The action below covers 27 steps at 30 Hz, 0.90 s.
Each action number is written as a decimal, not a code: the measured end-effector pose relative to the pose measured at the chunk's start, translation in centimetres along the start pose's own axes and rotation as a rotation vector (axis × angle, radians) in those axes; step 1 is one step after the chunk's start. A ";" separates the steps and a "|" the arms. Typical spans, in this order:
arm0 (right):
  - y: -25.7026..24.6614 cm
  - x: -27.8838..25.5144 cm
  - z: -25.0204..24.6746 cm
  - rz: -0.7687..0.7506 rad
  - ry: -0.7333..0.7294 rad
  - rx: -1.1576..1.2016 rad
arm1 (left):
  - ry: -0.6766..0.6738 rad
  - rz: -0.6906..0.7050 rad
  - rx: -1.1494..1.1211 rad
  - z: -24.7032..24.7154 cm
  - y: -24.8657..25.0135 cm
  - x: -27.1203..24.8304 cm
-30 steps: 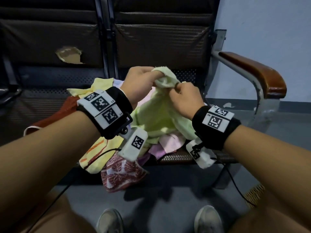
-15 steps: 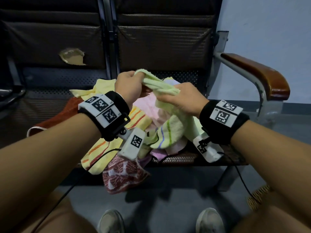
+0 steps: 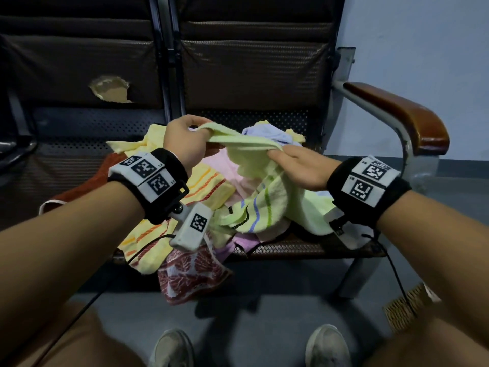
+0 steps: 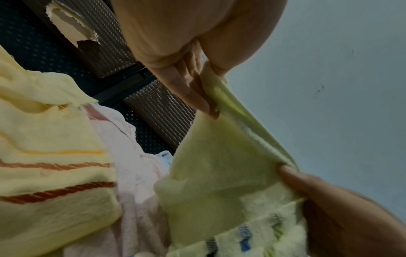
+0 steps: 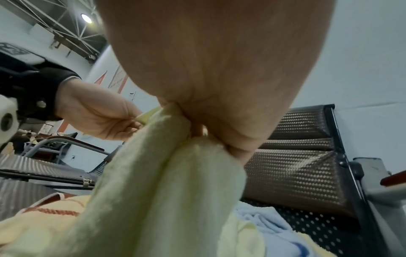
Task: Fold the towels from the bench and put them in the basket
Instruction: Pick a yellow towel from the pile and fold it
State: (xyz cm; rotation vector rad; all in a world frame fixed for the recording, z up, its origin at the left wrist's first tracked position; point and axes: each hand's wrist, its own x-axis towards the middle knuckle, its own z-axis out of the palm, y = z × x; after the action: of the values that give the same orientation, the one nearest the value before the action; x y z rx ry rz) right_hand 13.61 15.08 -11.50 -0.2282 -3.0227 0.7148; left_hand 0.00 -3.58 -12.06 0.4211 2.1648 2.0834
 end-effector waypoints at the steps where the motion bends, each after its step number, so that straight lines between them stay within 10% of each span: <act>1: -0.2 -0.2 0.1 -0.002 -0.036 0.057 | -0.005 0.011 0.013 -0.1 -0.2 0.1; 19: -0.3 0.9 -0.5 0.190 0.337 0.144 | 0.033 0.237 0.073 -0.3 0.8 -0.2; 27: 1.1 0.6 -1.8 0.325 0.081 -0.344 | 0.126 0.292 0.068 -1.0 2.5 1.9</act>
State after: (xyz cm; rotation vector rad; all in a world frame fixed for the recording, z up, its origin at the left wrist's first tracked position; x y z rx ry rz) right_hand 13.24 16.94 -10.41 -0.7491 -3.0400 0.1780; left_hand -1.79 -3.95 -9.31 0.6676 2.3767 2.2407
